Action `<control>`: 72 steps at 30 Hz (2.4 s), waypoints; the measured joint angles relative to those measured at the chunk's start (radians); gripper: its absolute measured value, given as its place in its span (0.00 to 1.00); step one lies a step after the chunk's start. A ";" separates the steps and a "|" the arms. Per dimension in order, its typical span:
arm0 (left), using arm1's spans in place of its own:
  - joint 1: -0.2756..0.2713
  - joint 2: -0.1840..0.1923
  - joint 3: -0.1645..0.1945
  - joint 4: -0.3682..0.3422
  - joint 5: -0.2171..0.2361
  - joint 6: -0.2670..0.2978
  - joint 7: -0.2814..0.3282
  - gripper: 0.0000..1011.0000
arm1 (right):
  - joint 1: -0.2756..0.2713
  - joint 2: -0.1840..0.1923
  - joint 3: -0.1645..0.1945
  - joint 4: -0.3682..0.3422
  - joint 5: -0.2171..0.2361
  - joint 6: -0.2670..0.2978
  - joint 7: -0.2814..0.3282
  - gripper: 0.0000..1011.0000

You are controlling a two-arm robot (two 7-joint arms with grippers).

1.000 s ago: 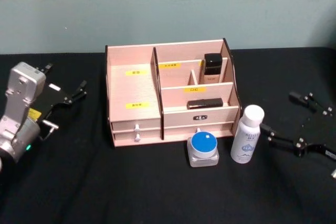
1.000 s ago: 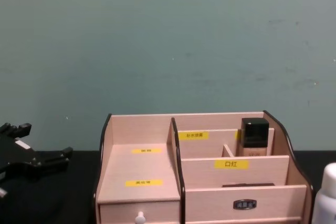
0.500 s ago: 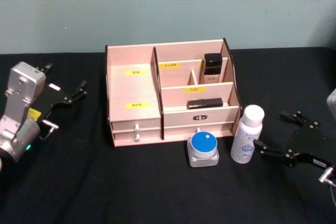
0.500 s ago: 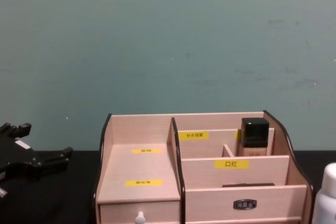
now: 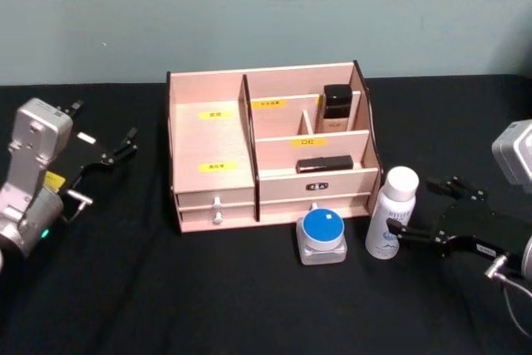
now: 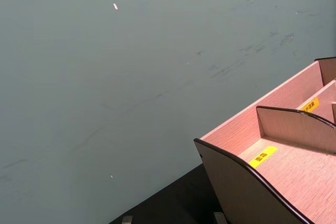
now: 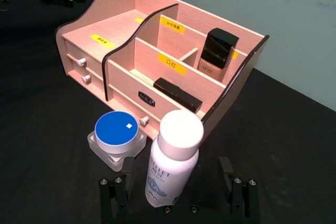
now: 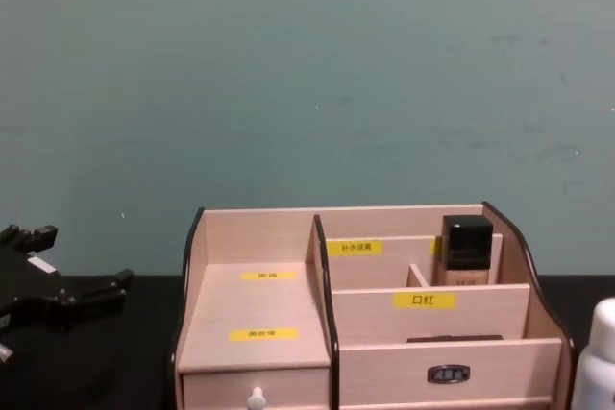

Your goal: Pick up the facial cleanser and watermelon frost from the table and place them into the tiered storage box.

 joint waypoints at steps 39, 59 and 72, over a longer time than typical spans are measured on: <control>0.000 0.000 0.000 0.000 0.000 0.000 0.000 0.99 | 0.092 -0.115 -0.028 0.108 -0.063 0.002 0.083 0.99; 0.000 0.000 0.000 0.000 0.000 0.000 0.000 0.99 | 0.090 -0.113 -0.027 0.105 -0.062 0.002 0.081 0.64; 0.000 0.000 0.000 0.000 0.000 0.000 0.000 0.99 | 0.090 -0.113 -0.026 0.104 -0.060 0.002 0.080 0.59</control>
